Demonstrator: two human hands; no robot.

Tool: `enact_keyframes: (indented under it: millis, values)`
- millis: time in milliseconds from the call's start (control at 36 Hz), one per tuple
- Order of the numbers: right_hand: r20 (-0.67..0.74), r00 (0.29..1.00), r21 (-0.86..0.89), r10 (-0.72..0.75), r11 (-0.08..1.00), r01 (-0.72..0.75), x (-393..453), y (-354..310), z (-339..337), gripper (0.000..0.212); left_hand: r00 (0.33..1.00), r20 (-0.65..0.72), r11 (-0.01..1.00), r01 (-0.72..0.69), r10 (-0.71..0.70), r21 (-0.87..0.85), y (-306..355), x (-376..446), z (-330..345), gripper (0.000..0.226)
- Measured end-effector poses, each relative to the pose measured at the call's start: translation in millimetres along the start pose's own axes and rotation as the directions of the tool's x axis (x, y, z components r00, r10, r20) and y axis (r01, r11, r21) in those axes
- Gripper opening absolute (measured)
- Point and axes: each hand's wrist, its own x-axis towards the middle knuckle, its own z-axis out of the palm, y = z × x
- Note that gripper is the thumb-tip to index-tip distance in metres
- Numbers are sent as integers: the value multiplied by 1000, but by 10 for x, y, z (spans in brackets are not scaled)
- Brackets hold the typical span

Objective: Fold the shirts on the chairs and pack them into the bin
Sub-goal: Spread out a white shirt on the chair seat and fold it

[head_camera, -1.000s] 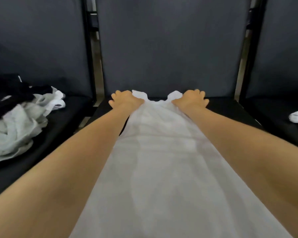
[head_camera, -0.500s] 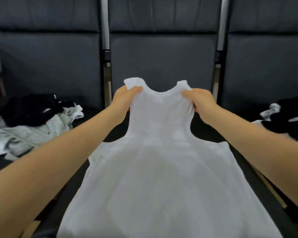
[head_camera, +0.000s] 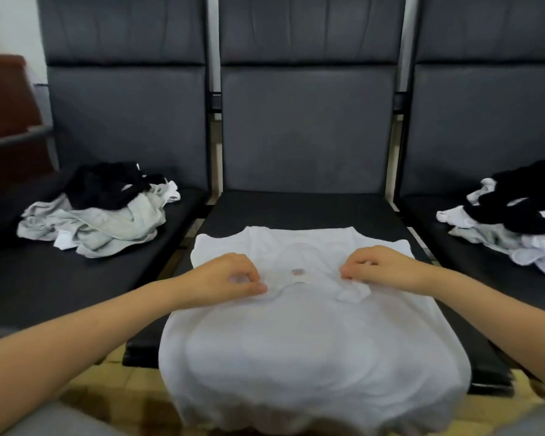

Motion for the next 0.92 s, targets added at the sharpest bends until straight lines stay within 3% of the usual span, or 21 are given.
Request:
enact_keyframes:
  millis: [83,167,250,333,389,444,500,583,694,806,917]
  values:
    - [-167,986,95,20,995,-4,65,25,5,30,995,-74,989,58,-69,-133,29,-19,4,33]
    - [-343,936,141,75,990,-28,224,99,4,22,961,-231,979,117,-154,-168,25,113,-37,29]
    - [-421,897,126,130,988,-84,376,169,-8,14,900,-368,972,203,-234,-121,-74,316,-57,23]
    - [-457,869,119,189,981,-151,531,234,-21,32,846,-424,946,300,-322,-120,-208,532,-47,12]
    - [-446,857,132,256,967,-220,623,240,-33,55,820,-406,914,385,-403,-129,-274,649,-47,26]
    - [-396,850,83,348,935,-345,709,234,-43,74,808,-361,877,477,-466,-66,-328,752,-52,59]
    - [-372,858,-119,355,898,-423,781,229,-45,64,807,-308,842,539,-504,34,-334,827,-62,78]
    - [-381,873,-203,305,893,-401,891,207,-33,39,834,-256,836,532,-489,133,-302,911,-70,64]
    - [-388,878,-169,279,915,-365,1072,228,3,41,849,-267,877,480,-455,30,-357,1052,-16,30]
    - [-458,863,-193,214,924,-331,1202,284,-63,31,842,-349,897,442,-411,10,-425,1209,-45,24]
    - [-544,825,-179,153,939,-292,1436,359,-222,36,812,-435,907,420,-389,-27,-566,1496,-163,28]
